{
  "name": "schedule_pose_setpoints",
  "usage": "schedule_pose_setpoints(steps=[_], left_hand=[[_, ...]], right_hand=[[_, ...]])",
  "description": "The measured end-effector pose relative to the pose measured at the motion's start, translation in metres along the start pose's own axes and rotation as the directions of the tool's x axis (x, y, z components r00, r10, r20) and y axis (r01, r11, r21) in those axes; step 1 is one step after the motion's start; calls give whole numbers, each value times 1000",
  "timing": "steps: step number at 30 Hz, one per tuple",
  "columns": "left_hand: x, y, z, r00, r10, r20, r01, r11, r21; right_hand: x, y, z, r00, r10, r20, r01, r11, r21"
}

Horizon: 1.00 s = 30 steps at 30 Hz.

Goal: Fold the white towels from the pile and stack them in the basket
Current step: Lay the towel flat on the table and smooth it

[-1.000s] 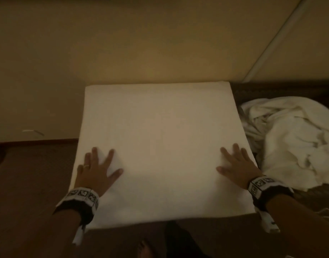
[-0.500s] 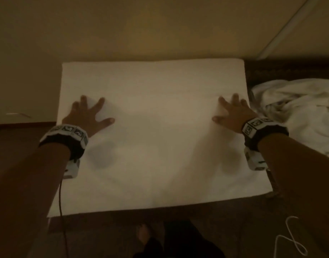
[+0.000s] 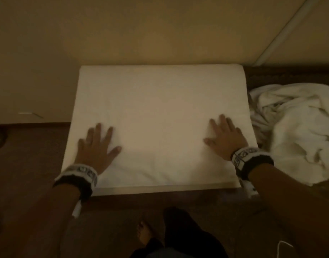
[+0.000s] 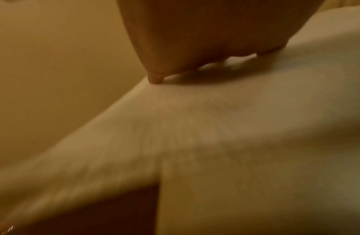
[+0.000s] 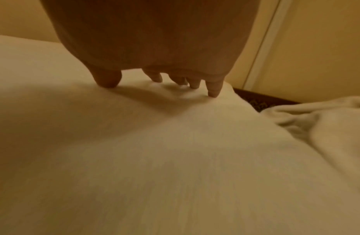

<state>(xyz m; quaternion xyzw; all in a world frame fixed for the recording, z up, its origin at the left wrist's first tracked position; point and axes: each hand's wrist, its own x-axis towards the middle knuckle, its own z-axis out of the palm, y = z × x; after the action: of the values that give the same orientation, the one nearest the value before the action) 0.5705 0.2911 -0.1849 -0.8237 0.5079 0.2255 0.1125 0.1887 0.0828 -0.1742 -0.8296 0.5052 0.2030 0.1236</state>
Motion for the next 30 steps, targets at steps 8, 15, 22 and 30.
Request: schedule_pose_setpoints(steps=[8, 15, 22, 30], left_hand=[[-98, -29, 69, 997, 35, -69, -35, 999, 2], [-134, -46, 92, 991, 84, -105, -82, 996, 25], [-148, -65, 103, 980, 143, -140, -119, 978, 169], [-142, -56, 57, 989, 148, -4, -141, 951, 276]], right_hand=[[-115, -10, 80, 994, 107, 15, -108, 994, 34], [-172, -7, 106, 1000, 16, 12, -15, 998, -54], [-195, -3, 101, 1000, 12, -17, -14, 995, -102], [-175, 2, 54, 996, 92, 11, -88, 973, -214]])
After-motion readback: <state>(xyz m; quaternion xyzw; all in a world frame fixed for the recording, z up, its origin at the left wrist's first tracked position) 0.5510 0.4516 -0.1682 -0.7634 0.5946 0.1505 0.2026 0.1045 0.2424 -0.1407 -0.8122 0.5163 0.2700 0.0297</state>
